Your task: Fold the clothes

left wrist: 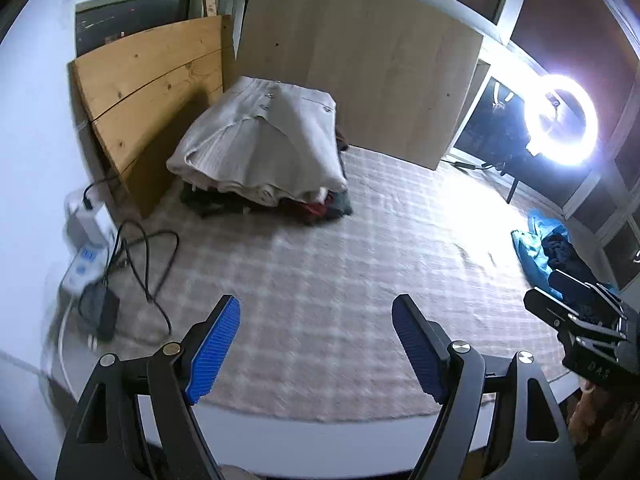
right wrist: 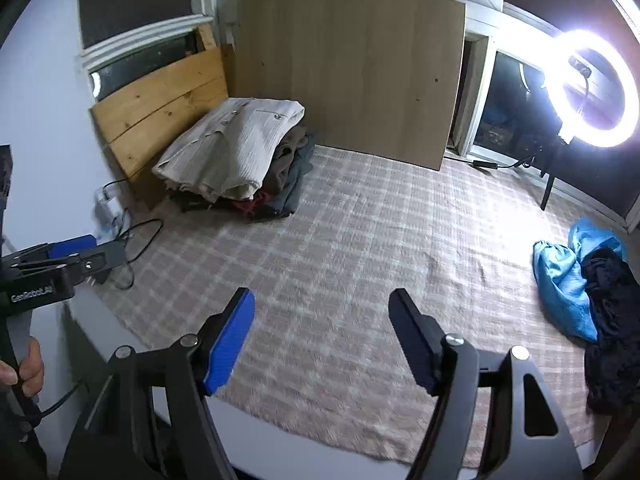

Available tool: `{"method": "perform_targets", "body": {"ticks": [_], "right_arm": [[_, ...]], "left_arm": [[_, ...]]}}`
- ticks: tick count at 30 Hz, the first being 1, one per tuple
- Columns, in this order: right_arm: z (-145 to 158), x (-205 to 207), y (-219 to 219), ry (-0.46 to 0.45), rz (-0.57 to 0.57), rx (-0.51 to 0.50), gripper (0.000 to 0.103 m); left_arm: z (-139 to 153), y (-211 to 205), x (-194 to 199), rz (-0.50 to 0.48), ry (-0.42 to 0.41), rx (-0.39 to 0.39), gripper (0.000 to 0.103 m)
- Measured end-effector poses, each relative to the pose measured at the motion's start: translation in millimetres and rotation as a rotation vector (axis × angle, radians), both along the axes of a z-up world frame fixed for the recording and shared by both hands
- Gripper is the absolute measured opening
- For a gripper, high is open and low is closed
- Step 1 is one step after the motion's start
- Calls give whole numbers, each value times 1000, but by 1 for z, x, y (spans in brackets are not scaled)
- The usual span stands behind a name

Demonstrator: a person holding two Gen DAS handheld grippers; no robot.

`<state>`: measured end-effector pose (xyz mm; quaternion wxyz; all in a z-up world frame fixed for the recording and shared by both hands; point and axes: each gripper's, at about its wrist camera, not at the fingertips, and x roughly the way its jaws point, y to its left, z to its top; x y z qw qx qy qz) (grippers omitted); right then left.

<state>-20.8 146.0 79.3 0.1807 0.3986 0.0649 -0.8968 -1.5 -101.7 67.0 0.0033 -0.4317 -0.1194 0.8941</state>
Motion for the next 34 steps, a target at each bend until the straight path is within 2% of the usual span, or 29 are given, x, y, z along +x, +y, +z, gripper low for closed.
{"method": "perform_targets", "body": {"ticks": [7, 10, 15, 19, 34], "right_arm": [[4, 43, 46, 63, 51, 16, 69], [4, 58, 63, 70, 57, -7, 69], [8, 79, 80, 108, 64, 3, 69], [11, 91, 84, 132, 76, 4, 69], [9, 99, 86, 140, 97, 15, 69]], "left_arm": [[11, 56, 56, 68, 15, 1, 79], [13, 70, 75, 111, 12, -19, 86], [18, 85, 99, 144, 16, -46, 86], [26, 94, 112, 136, 42, -34, 86], [38, 113, 132, 149, 107, -85, 88]]}}
